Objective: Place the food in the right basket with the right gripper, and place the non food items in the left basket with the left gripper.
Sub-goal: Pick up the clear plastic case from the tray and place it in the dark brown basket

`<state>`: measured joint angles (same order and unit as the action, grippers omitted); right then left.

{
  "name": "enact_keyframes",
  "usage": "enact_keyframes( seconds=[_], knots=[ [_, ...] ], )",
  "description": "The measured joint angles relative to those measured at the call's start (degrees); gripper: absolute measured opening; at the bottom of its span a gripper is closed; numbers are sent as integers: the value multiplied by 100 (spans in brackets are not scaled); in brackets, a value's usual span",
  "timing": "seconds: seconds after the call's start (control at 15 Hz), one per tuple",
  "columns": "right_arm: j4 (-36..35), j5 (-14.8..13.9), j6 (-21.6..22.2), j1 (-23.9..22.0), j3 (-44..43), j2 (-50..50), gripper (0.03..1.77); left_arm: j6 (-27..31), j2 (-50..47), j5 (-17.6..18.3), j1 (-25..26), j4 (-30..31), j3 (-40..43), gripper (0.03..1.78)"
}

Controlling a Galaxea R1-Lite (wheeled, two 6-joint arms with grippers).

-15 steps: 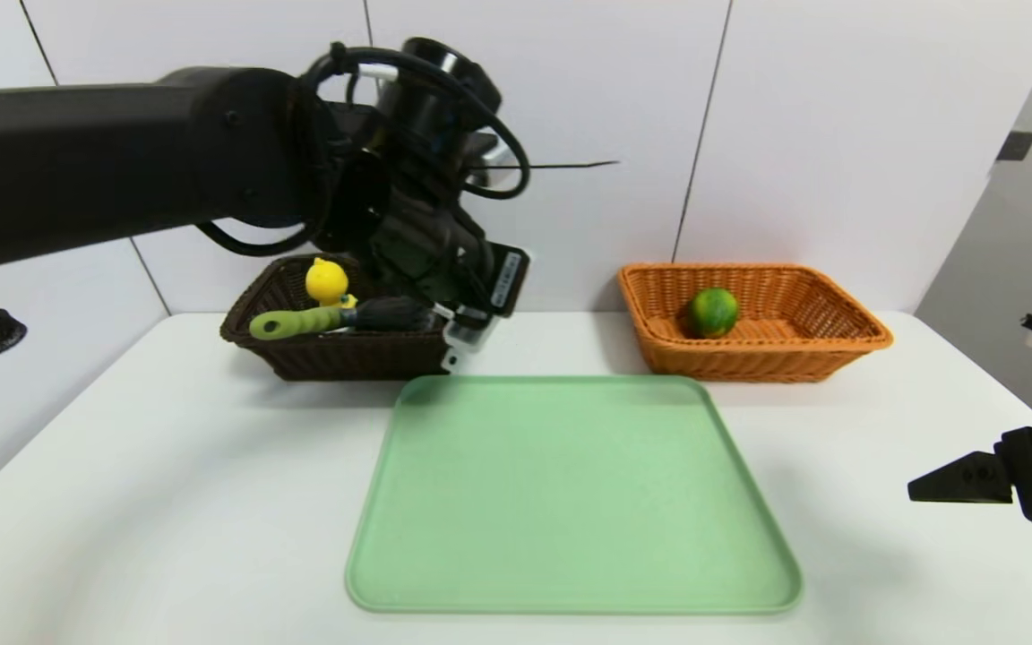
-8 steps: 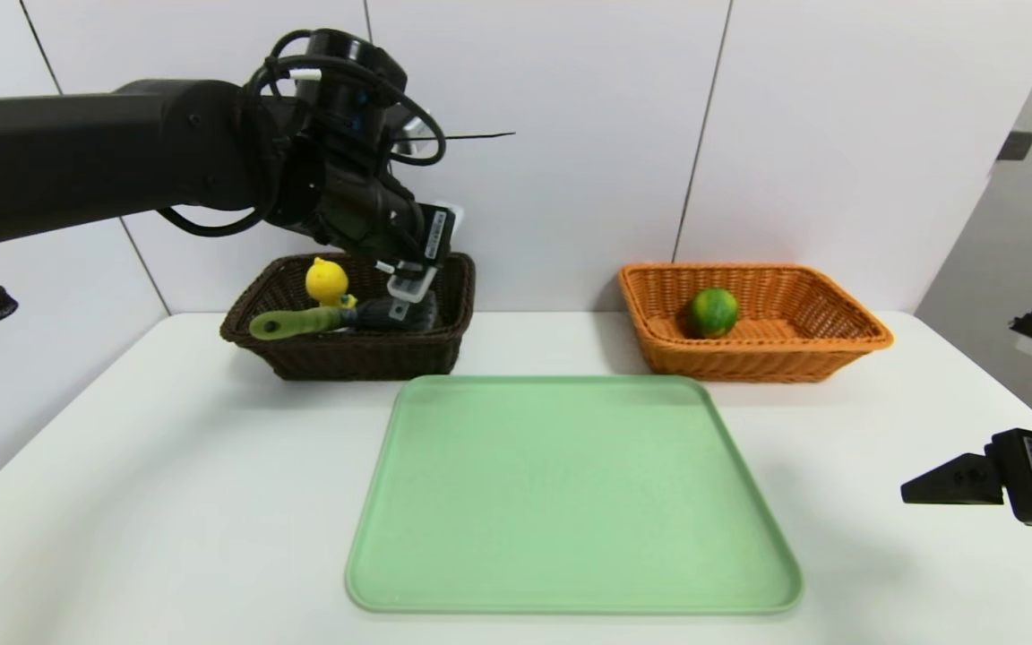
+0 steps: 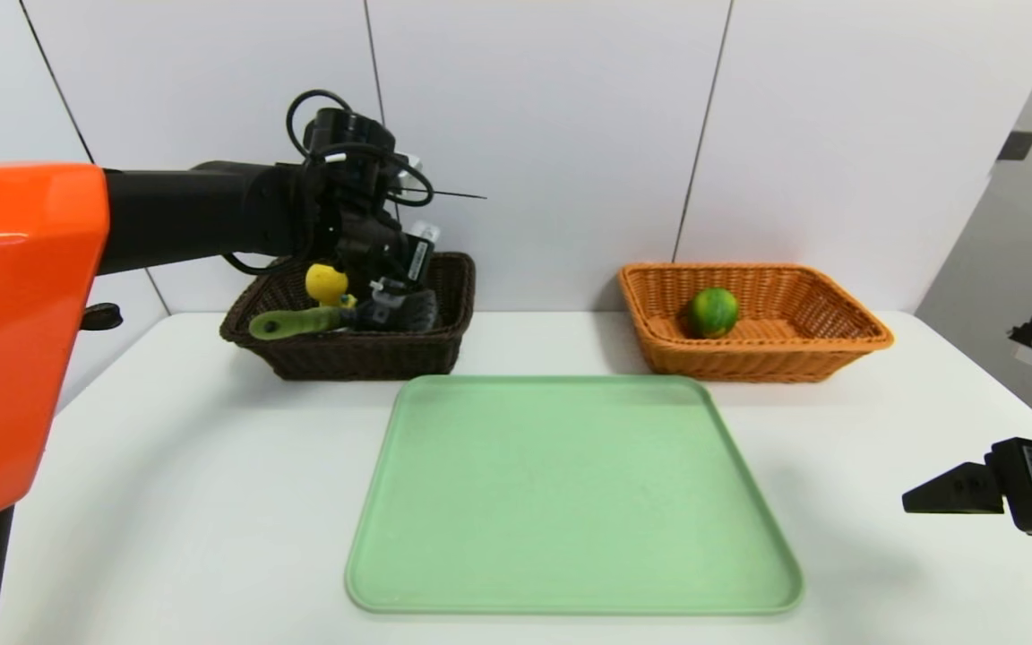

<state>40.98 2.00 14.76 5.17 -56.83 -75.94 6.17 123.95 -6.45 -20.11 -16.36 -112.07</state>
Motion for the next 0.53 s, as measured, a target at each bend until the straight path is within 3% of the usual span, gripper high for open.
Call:
enact_keyframes(
  seconds=[0.53],
  knots=[
    [-9,-7,-18,0,-24,-11,170,-17,229,9,68,-12,0,56]
  ],
)
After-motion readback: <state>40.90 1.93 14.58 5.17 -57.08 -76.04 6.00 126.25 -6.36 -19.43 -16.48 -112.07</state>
